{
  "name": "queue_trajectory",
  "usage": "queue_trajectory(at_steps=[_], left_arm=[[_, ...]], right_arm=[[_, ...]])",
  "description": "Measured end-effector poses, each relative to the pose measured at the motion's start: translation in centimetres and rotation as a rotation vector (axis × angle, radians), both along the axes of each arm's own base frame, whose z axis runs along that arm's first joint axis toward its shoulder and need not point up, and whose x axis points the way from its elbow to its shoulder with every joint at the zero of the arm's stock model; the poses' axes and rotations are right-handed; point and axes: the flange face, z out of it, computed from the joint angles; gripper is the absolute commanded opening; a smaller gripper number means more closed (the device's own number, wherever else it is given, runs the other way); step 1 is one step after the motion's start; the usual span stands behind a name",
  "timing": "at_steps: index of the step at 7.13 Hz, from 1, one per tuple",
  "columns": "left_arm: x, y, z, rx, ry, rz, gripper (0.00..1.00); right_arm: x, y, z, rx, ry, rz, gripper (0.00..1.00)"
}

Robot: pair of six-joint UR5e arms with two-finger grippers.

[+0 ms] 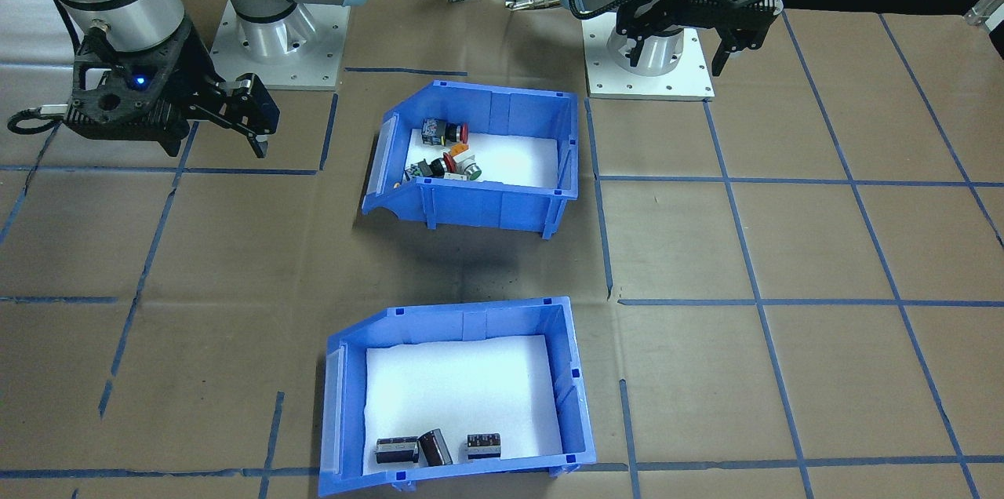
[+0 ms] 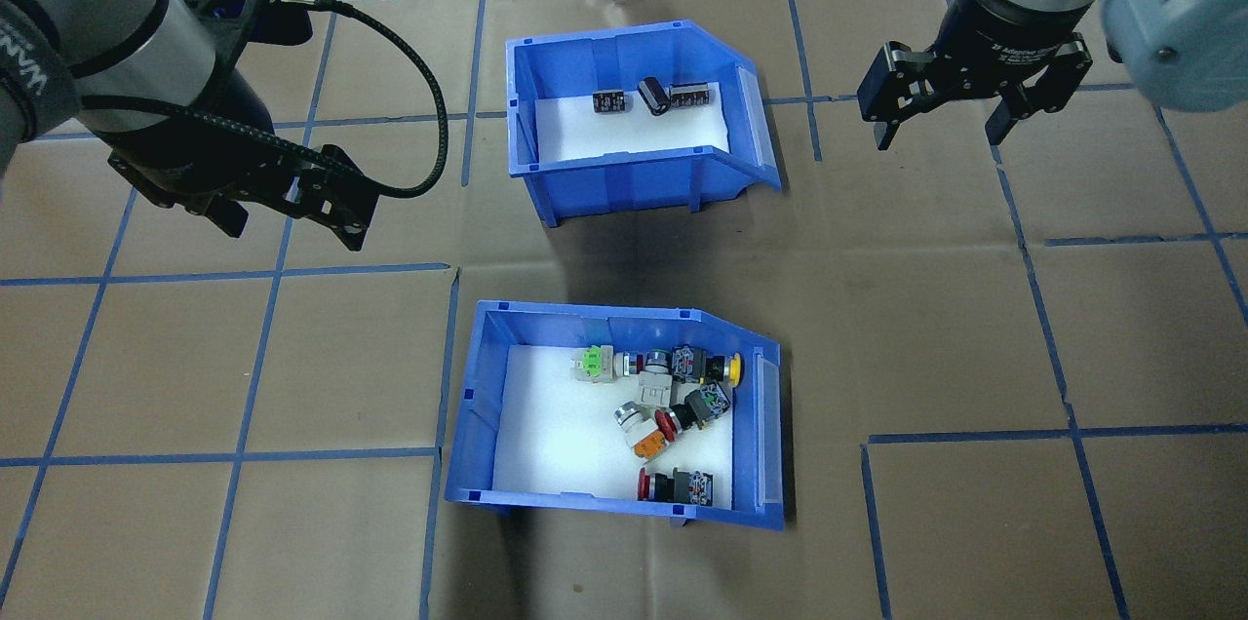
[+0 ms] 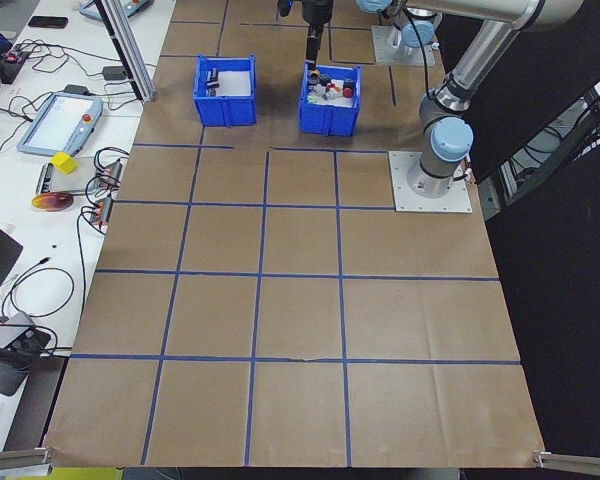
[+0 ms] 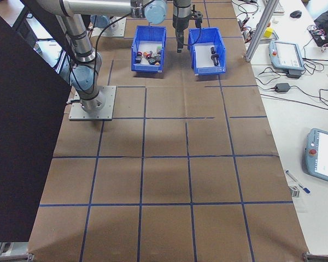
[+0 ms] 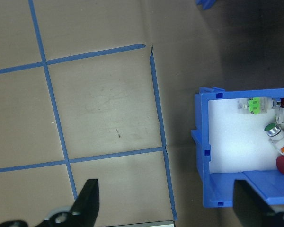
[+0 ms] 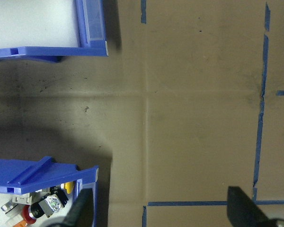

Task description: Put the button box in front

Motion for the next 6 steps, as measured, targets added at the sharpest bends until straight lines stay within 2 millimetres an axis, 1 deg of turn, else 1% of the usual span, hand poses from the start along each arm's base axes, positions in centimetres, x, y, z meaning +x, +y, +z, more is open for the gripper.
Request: queue_trajectory(at_steps=[4,5,6], left_arm=[[-0.01,-0.05,0.15,-0.004,0.001,-0.001,0.99],[-0.01,-0.04,0.08,-0.003,0.001,-0.001,0.99],[0.00,-0.09,-0.06,0.001,0.000,0.000,0.99]], right_arm=[[0.02,-0.16,-0.11,0.003,-0.001,0.003,1.00],[0.06,-0.36,-0.19,0.005,-0.002,0.006,1.00],[0.10,-0.85,-0.67,0.011,-0.004,0.017,1.00]])
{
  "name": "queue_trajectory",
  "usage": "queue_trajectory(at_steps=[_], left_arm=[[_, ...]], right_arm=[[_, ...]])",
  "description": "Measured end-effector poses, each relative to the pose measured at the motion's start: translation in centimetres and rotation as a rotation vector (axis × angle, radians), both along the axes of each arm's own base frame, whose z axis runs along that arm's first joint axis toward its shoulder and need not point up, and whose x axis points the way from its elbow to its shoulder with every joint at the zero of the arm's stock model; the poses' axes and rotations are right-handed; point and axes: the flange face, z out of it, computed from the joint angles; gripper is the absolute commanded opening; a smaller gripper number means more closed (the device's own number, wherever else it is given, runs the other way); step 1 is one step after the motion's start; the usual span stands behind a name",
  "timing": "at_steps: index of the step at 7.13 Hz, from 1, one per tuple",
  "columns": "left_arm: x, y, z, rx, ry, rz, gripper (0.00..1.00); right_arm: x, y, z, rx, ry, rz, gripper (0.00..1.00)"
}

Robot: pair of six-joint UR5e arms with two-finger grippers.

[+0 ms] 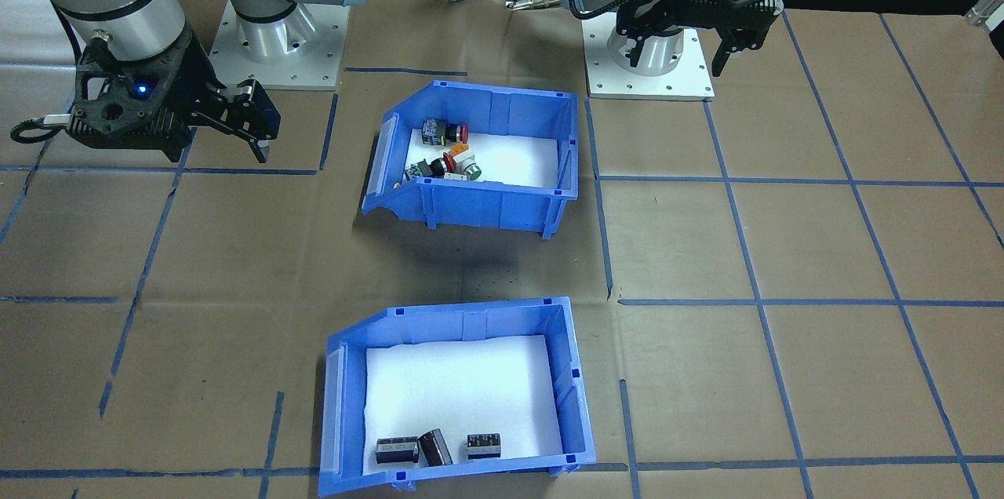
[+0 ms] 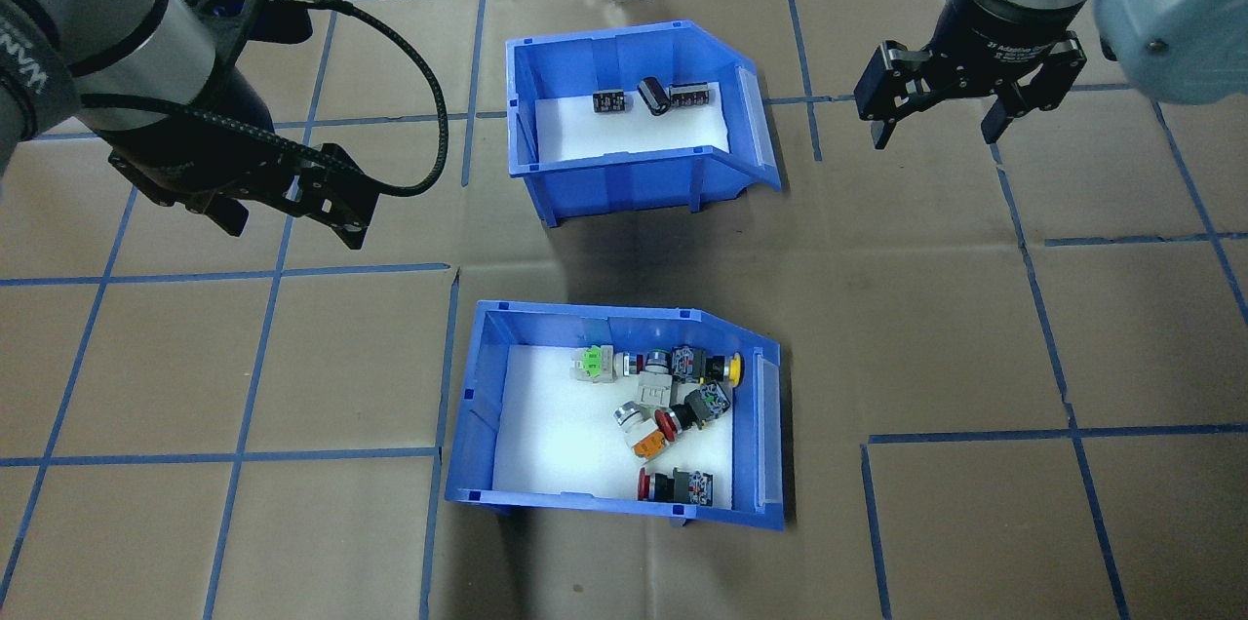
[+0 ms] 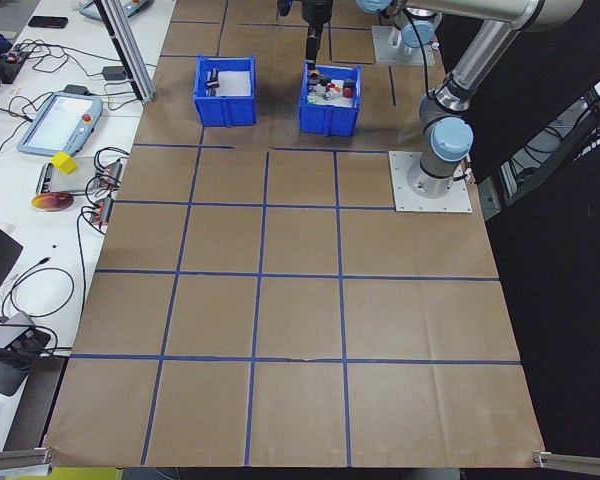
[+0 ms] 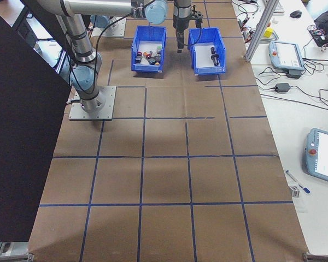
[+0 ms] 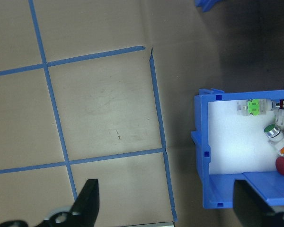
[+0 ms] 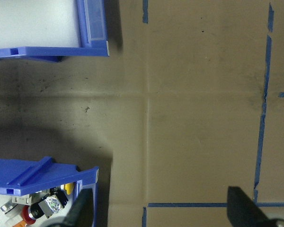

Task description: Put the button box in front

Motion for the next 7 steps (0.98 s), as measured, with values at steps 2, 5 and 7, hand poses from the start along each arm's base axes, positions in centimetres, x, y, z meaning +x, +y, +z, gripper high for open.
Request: queue_trajectory(at_steps=[2,5,7], left_arm=[[0.3,-0.2,0.0,0.001,-0.002,0.008,0.99],[0.3,-1.3,0.0,-0.051,0.007,0.026,0.99],[0.2,-1.3,-0.2,-0.073,0.011,0.060,0.99]], right_arm=[[0.9,-1.8,-1.3,-0.021,-0.009,0.101,1.00],[4.8,-5.6,-1.5,-0.059,0.001,0.458,1.00],[12.2,-8.9,-3.2,-0.045,0.046,0.753,1.00]])
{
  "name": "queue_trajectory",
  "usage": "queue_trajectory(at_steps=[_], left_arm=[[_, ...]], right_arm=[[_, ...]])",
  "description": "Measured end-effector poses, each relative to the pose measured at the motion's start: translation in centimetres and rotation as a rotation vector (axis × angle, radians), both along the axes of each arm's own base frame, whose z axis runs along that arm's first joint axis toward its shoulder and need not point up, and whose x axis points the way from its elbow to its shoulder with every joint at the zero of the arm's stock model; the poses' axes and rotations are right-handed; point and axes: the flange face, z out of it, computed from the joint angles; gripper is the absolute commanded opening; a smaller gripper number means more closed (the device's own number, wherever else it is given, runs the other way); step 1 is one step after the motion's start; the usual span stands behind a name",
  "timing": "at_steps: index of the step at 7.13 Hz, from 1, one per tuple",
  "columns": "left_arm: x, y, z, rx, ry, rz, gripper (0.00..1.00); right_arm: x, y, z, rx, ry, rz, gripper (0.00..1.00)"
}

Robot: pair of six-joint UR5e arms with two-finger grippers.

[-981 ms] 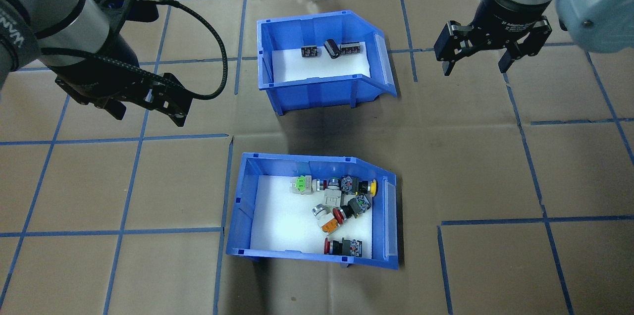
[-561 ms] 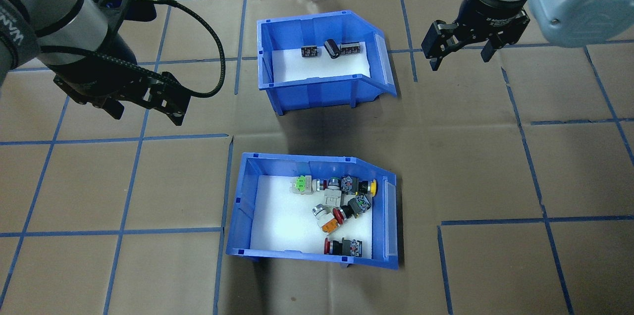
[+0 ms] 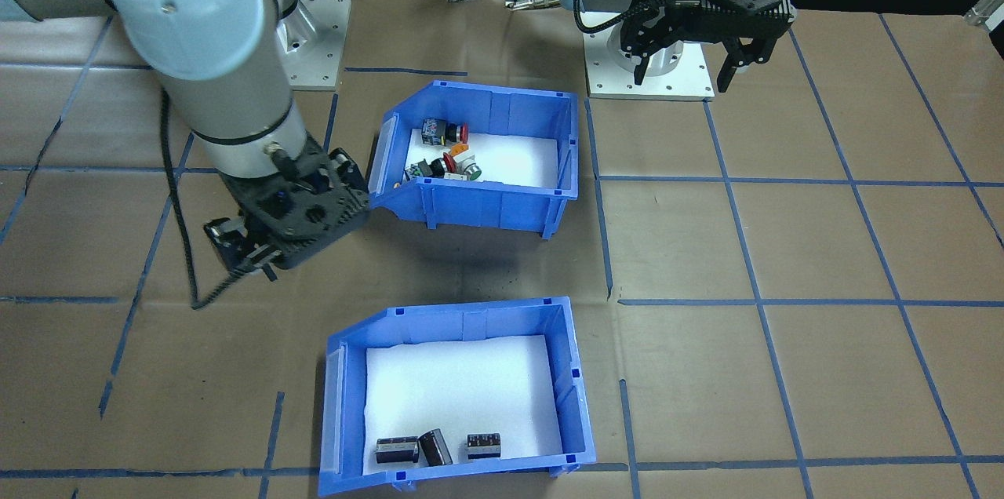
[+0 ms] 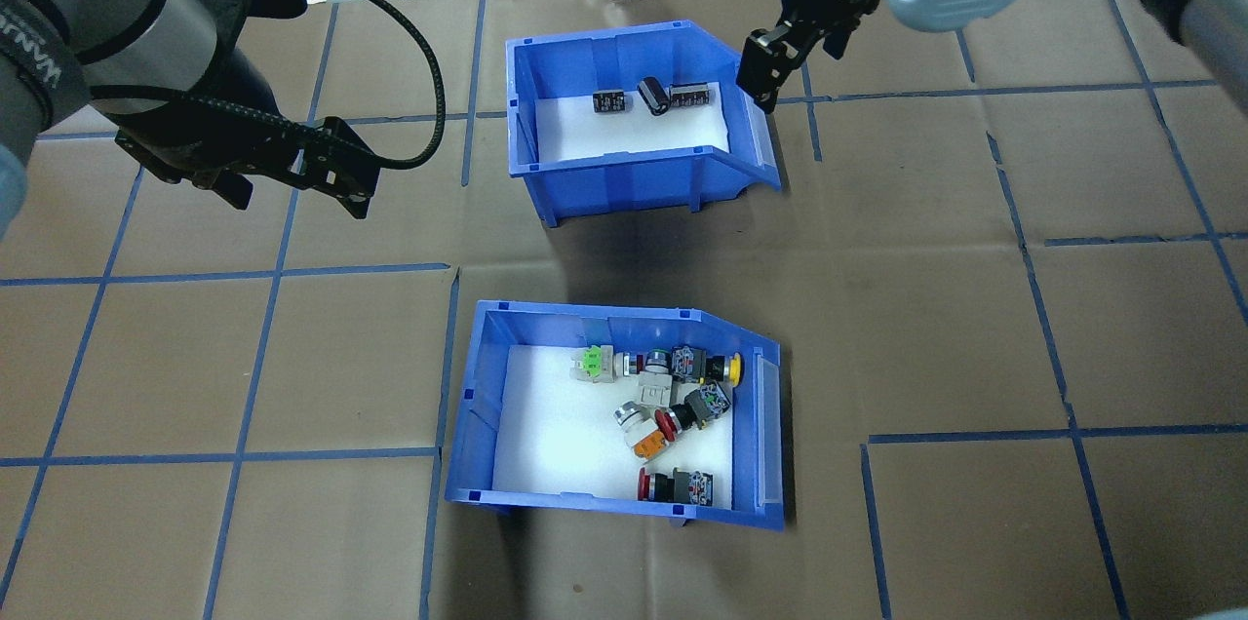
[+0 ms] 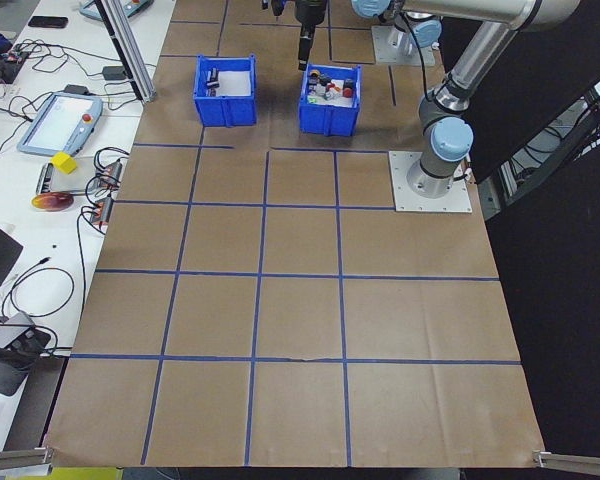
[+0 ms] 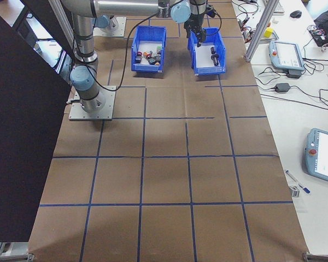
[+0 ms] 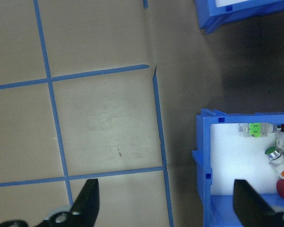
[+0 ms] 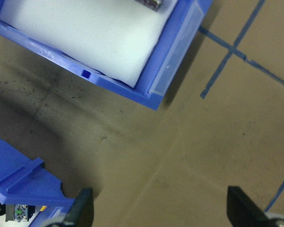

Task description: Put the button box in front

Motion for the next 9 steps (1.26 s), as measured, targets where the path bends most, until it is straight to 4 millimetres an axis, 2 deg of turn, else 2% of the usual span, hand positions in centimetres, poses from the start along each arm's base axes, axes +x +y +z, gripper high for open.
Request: queue_trajectory(at_steps=[2,3,4,6,7,9], left_arm=[[0.0,0.2,-1.6,0.026,0.013,0.243,0.99],[-0.2,0.8,-3.1,0.048,0.018,0.426,0.99],[-0.7,1.7,-5.2,0.080,0.017,0.621,0.99],[-2.6,5.3,-9.0,0.140,0.022,0.992,0.99],[-3.9,7.4,-10.5,0.183,0.046,1.168,0.99],[-6.8,11.2,-13.1,0.230,0.041,1.389,0.99]], right_arm=[[9.1,-2.0,-2.6,0.006,0.063,0.324,1.00],[12.7,-1.8,-3.7,0.010,0.080,0.443,1.00],[14.6,-1.5,-4.4,0.017,0.088,0.554,1.00],[15.8,-1.7,-6.3,0.042,0.087,0.718,1.00],[16.1,-2.0,-8.1,0.066,0.088,0.758,1.00],[16.5,-2.5,-11.7,0.120,0.088,0.820,1.00]])
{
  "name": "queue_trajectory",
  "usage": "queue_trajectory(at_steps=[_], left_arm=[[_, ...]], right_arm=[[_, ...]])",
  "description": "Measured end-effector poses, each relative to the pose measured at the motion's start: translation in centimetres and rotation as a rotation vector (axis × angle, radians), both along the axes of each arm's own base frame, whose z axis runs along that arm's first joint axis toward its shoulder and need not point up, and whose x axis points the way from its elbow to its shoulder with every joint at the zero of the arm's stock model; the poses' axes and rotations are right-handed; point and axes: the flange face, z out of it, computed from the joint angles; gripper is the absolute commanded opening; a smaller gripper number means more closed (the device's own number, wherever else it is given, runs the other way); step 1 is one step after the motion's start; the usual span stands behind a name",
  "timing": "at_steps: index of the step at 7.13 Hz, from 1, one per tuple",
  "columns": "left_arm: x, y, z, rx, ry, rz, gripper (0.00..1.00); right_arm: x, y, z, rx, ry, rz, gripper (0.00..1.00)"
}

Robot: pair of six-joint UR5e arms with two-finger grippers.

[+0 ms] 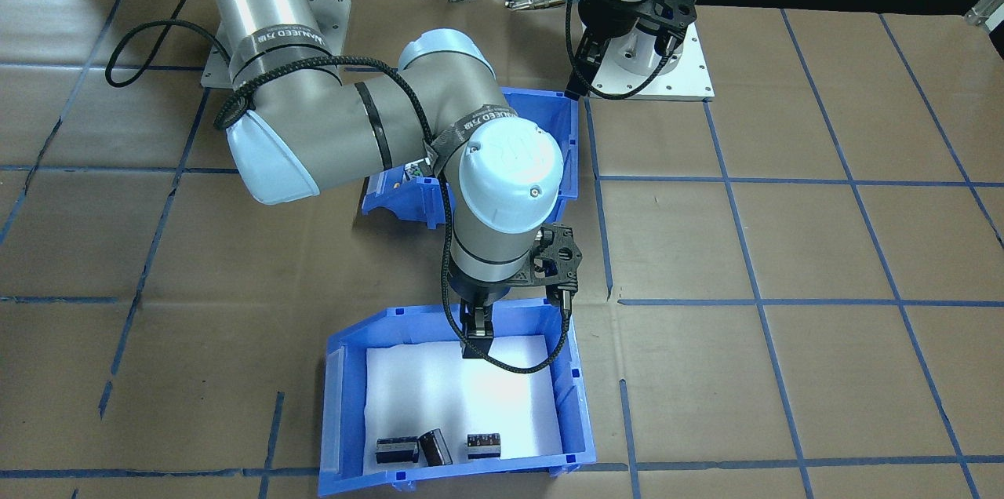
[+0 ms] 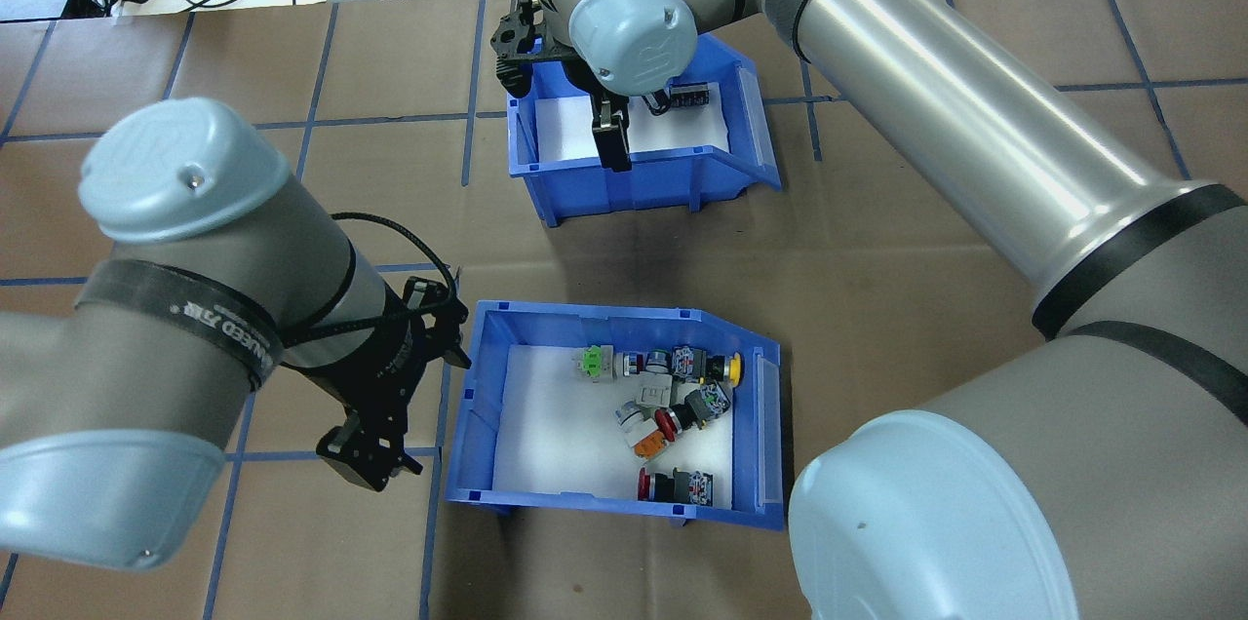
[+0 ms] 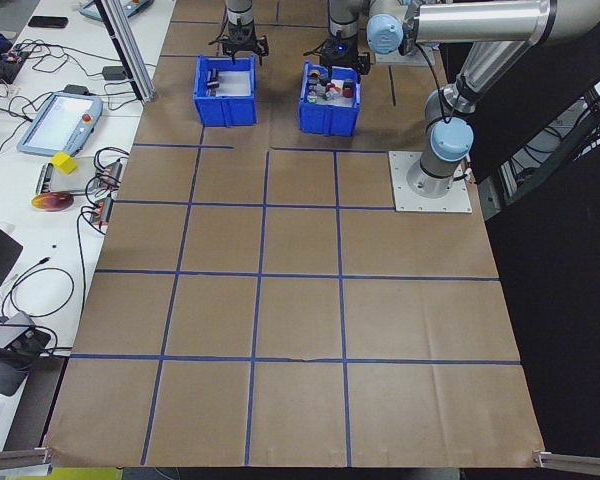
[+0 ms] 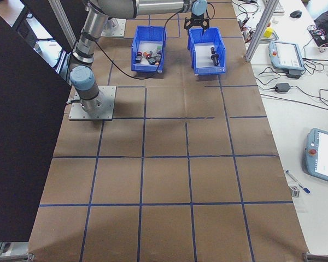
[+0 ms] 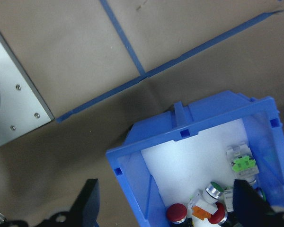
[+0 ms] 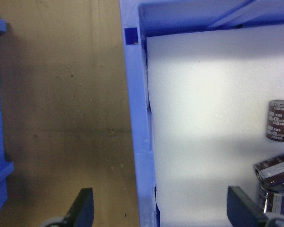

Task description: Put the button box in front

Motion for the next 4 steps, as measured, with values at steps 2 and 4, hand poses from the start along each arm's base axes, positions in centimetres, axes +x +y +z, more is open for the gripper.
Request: queue_trajectory(at_steps=[2,4], left_arm=[[-3.7,3.2,-1.8,0.008,-0.026,0.116,0.99],[-5.6,5.9,-4.4,-0.016,-0.031,0.129,0.99]], right_arm=[[-0.1,0.3,-2.9,0.032,0.012,0.008,0.83],[0.3,0.2,-4.4,0.015,0.006,-0.003,0.42]])
